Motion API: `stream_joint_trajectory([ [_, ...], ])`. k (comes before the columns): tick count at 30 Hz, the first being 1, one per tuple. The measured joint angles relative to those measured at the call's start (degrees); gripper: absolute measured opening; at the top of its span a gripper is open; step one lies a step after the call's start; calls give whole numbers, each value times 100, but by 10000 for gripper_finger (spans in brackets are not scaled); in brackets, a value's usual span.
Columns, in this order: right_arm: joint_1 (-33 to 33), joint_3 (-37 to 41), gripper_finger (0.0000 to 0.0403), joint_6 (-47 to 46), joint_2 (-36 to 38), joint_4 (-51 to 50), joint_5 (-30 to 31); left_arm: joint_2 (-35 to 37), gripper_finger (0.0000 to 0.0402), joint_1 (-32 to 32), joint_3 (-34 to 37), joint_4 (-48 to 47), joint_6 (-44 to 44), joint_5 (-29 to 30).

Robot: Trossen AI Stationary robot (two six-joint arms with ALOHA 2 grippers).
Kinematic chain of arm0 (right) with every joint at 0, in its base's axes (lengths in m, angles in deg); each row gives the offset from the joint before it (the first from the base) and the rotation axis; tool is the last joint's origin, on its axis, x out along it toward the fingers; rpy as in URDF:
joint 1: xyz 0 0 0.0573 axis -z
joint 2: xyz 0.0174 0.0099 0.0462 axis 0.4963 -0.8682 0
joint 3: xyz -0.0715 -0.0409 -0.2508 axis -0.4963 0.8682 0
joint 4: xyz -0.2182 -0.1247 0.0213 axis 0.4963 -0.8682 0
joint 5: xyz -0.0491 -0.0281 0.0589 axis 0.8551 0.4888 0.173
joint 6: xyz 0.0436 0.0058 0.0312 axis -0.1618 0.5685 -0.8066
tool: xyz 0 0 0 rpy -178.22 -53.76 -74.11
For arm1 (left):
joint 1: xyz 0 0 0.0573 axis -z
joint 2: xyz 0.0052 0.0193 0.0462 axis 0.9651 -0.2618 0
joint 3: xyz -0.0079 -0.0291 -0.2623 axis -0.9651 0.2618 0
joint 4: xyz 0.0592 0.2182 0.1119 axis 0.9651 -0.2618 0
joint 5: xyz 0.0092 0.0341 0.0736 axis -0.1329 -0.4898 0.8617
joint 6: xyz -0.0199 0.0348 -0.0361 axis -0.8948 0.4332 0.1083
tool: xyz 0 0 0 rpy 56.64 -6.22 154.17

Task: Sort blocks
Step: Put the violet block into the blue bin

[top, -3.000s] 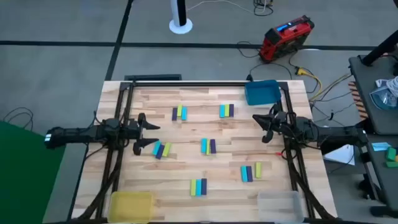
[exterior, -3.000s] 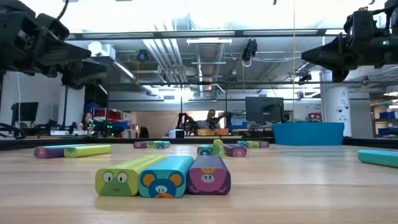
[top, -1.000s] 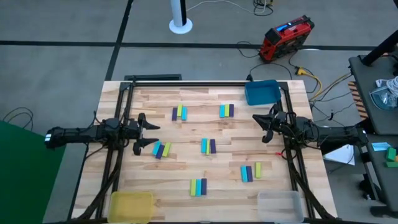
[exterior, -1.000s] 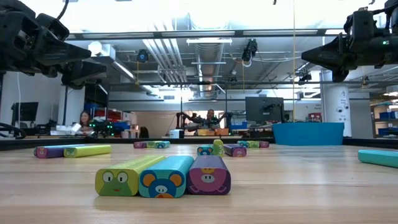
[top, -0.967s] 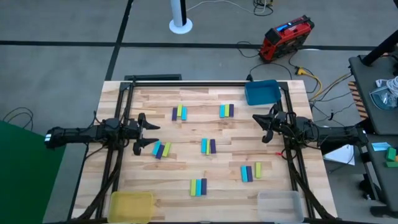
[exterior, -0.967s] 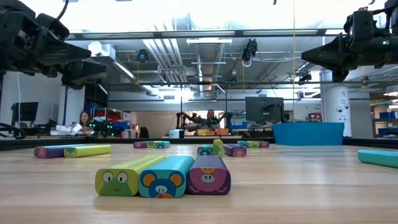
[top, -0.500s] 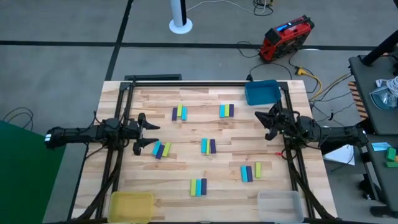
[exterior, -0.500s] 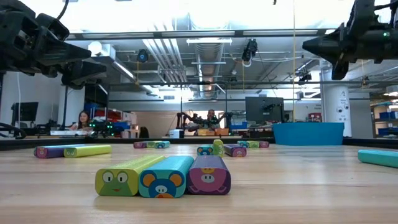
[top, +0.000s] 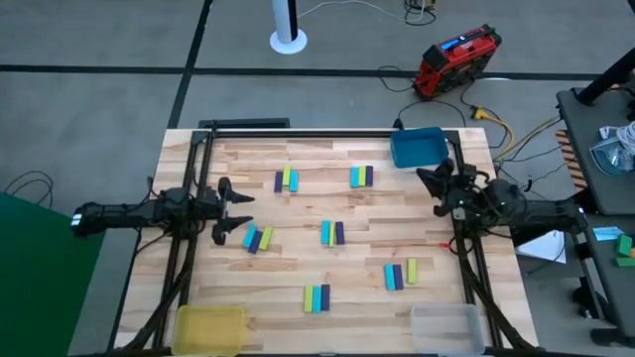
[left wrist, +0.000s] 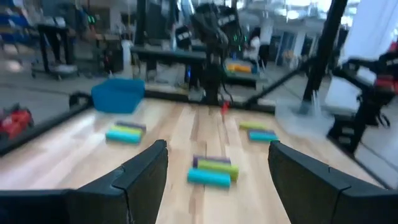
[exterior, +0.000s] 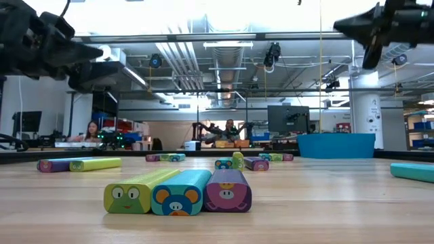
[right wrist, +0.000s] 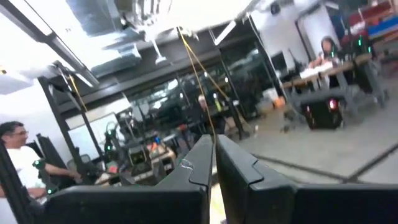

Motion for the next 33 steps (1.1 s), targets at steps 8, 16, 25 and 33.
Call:
stream_joint_trajectory([
  [8,0,-773,13,413,2,-351,4,-8,254,3,2,1153,-356,110],
  [16,0,-1382,13,374,-204,-733,96,-15,254,3,2,2913,-1927,589],
  [25,2,-1772,13,-233,-701,-1074,469,-15,254,3,2,4054,-1899,671],
  [33,2,-1998,13,-260,-1151,-1093,910,-22,254,3,2,4539,-1931,818],
])
